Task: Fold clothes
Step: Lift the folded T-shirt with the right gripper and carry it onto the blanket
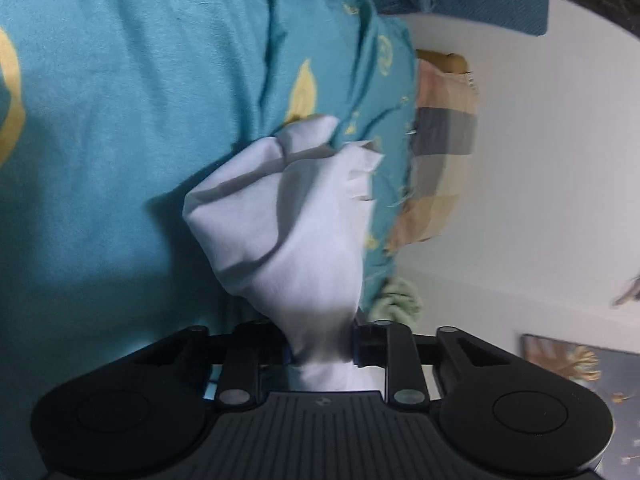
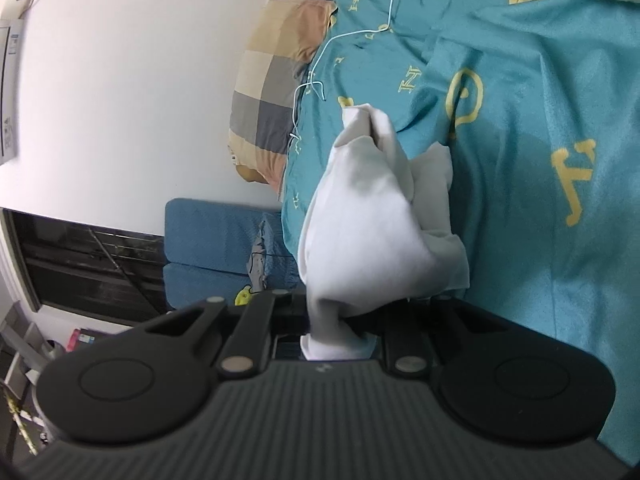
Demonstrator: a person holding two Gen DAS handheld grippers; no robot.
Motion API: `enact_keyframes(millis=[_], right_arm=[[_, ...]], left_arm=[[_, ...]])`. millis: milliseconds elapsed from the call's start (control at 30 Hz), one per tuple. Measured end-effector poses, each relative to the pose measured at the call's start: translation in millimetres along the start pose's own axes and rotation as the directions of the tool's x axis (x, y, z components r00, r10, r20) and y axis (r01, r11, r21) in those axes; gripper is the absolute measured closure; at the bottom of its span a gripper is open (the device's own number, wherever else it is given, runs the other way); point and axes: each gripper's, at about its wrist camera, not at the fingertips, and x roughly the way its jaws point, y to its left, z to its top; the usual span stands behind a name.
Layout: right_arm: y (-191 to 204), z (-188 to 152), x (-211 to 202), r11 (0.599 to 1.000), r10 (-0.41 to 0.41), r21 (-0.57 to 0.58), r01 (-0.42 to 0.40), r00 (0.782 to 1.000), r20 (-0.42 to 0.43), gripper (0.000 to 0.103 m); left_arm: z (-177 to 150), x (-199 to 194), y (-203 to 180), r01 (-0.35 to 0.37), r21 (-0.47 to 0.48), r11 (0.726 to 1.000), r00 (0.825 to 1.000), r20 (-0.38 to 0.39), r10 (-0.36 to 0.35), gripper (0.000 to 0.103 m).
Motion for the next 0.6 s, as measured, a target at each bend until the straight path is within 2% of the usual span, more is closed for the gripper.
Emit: enact_keyframes(millis=[100, 233, 333, 467, 600], right_arm=[[6.5, 3.4, -10.8, 1.000, 0.001, 0.031, -0.001, 1.000, -0.025, 0.084], [28.9, 14.1, -32.1, 0.999, 0.014, 0.041, -0.013, 0.999, -0.034, 0.084], [48.2, 34.0, -56.4, 0.997, 0.045, 0.070, -0.044, 0.999, -0.015, 0.084], [76.8, 81.1, -94.7, 0.995, 0.061, 0.071, -0.063, 0.998, 0.025, 0.084], [104.8, 152.8, -136.6, 0.996, 0.065, 0.055, -0.071, 0.993, 0.101, 0.084]], left_arm=[[-2.5, -7.1, -18.1, 0.036, 0.010, 0.999, 0.999, -0.018, -0.036, 0.084], [-21.4, -8.4, -67.7, 0.007, 0.094, 0.996, 0.999, -0.047, -0.002, 0.084], [-41.3, 7.5, -117.3, -0.015, 0.135, 0.991, 0.996, -0.085, 0.027, 0.084], [-85.9, 49.0, -185.8, -0.055, 0.229, 0.972, 0.987, -0.135, 0.088, 0.084], [-152.2, 106.9, -237.0, -0.048, 0.320, 0.946, 0.972, -0.203, 0.118, 0.084]])
